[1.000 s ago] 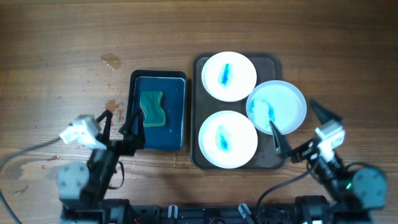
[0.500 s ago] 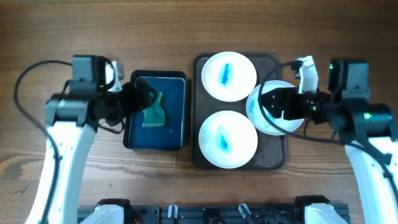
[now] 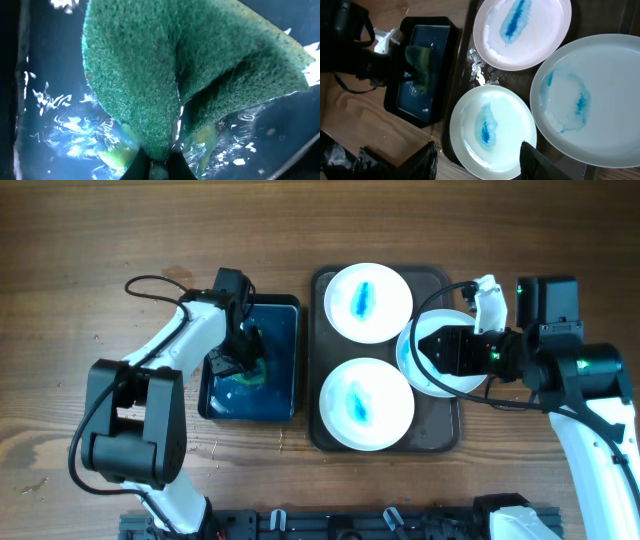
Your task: Clean dirty plates on tray and stack at the side
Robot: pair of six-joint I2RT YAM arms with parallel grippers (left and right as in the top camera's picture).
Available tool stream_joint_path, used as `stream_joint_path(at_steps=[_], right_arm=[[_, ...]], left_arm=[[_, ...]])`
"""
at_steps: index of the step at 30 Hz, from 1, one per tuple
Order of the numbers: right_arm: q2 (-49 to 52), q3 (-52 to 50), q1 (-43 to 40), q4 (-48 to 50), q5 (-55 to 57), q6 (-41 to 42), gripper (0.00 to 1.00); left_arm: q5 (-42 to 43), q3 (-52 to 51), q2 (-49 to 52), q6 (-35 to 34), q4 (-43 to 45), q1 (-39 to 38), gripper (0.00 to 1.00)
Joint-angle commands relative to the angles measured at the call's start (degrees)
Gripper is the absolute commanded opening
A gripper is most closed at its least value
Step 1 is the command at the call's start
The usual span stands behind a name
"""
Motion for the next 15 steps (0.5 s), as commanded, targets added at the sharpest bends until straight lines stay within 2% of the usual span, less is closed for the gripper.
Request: stream_joint_path(at_steps=[1, 3, 4, 6, 9, 11, 13, 14, 15], right_arm=[[-0.22, 0.04, 0.28, 0.35, 0.85, 0.74, 0.53], [-0.22, 0.04, 0.31, 0.35, 0.83, 0.74, 0.53], [-0.22, 0.04, 0.31, 0.37, 0.85, 0.76, 0.53], [-0.22, 0.04, 0.31, 0.39, 1.27, 0.81, 0.53], [-0.22, 0.04, 0.31, 0.39, 1.25, 0.81, 0.53], [-0.22, 0.04, 0.31, 0.39, 1.25, 1.20, 0.53], [-0.22, 0.04, 0.31, 0.39, 1.25, 1.22, 0.53], [-0.22, 0.04, 0.31, 0.42, 1.25, 1.49, 0.53], [-0.22, 0.04, 0.31, 0.39, 1.42, 2.51, 0.53]], left_arm=[[0.90, 3.13, -0.09, -0.52, -4.85, 0.11, 0.15], [-0.11, 5.29, -2.97, 0.28, -6.25, 0.11, 0.40], [-1.79, 5.33, -3.98, 0.26, -5.25, 0.11, 0.46], [-6.75, 5.20, -3.82, 0.28, -2.75, 0.11, 0.52], [-8.33, 2.51, -1.97, 0.26, 3.56, 0.09, 0.53], [-8.31, 0.33, -0.61, 0.26, 8.13, 0.09, 0.48], [-8.31, -1.62, 1.01, 0.28, 12.33, 0.11, 0.35], [-8.31, -2.10, 1.68, 0.28, 13.42, 0.11, 0.26], [-8.31, -2.23, 2.45, 0.28, 13.55, 0.11, 0.04]])
